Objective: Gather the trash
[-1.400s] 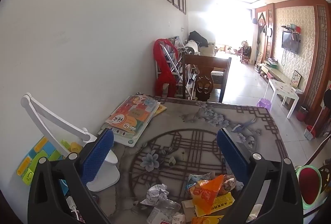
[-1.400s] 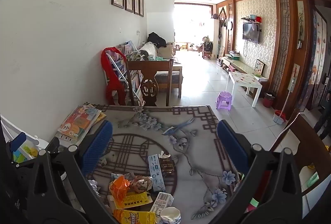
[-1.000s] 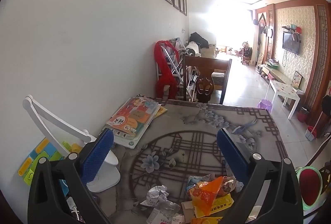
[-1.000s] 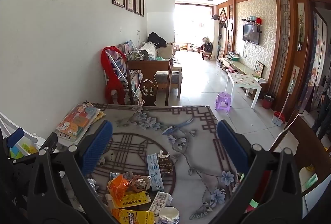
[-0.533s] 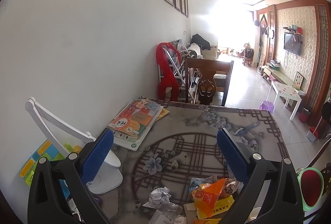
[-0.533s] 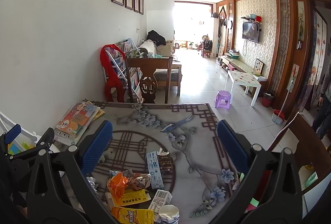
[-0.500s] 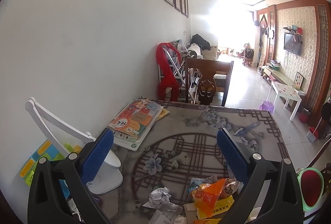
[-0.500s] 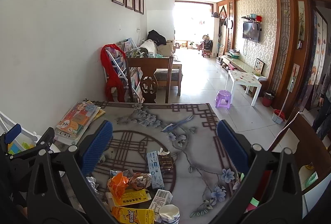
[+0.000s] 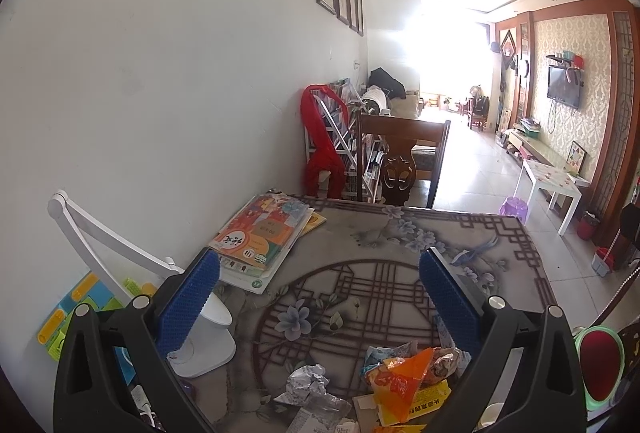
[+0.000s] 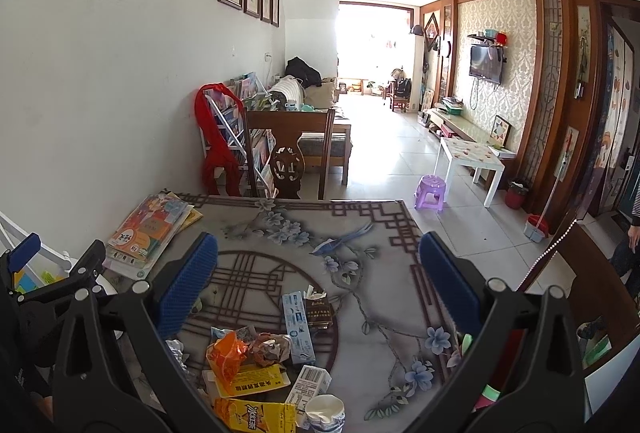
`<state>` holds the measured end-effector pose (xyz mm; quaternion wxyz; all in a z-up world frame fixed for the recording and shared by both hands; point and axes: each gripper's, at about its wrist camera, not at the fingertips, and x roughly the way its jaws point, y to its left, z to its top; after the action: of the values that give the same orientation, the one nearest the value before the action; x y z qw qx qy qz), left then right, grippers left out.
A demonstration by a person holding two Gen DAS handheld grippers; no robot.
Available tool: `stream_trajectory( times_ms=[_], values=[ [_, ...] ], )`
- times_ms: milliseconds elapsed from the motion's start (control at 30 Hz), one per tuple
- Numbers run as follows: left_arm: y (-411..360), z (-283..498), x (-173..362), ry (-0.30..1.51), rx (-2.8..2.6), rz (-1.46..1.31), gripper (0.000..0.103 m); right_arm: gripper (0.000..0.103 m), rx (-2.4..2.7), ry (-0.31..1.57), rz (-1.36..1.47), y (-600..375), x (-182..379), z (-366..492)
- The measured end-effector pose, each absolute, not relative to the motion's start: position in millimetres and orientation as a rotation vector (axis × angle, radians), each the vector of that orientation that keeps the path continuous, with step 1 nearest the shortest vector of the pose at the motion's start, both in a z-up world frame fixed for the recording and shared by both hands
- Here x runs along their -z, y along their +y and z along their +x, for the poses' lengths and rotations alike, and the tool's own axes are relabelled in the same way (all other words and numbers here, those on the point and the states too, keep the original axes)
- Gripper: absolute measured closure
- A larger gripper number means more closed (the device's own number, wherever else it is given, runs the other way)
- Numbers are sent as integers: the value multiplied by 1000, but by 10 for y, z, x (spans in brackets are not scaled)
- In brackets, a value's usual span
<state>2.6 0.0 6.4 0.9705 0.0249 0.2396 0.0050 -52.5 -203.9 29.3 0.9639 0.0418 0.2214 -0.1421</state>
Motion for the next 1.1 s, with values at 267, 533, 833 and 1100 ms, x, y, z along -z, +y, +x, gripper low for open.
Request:
stream_trajectory(
  times_ms=[267, 533, 833, 1100],
  values=[
    [-5, 40, -63, 483, -11, 55, 8, 3, 305, 447, 83, -2051, -313, -551],
    [-17, 67, -56, 488, -13, 57, 8, 3, 314, 461, 78, -2032, -299, -518],
    [-7, 96, -44, 487, -16, 58, 8, 3, 327, 477, 83, -2039, -286, -494],
    [-1, 114, -9, 492, -14, 65, 8, 3, 341, 483, 78, -2026, -280, -492]
  ],
)
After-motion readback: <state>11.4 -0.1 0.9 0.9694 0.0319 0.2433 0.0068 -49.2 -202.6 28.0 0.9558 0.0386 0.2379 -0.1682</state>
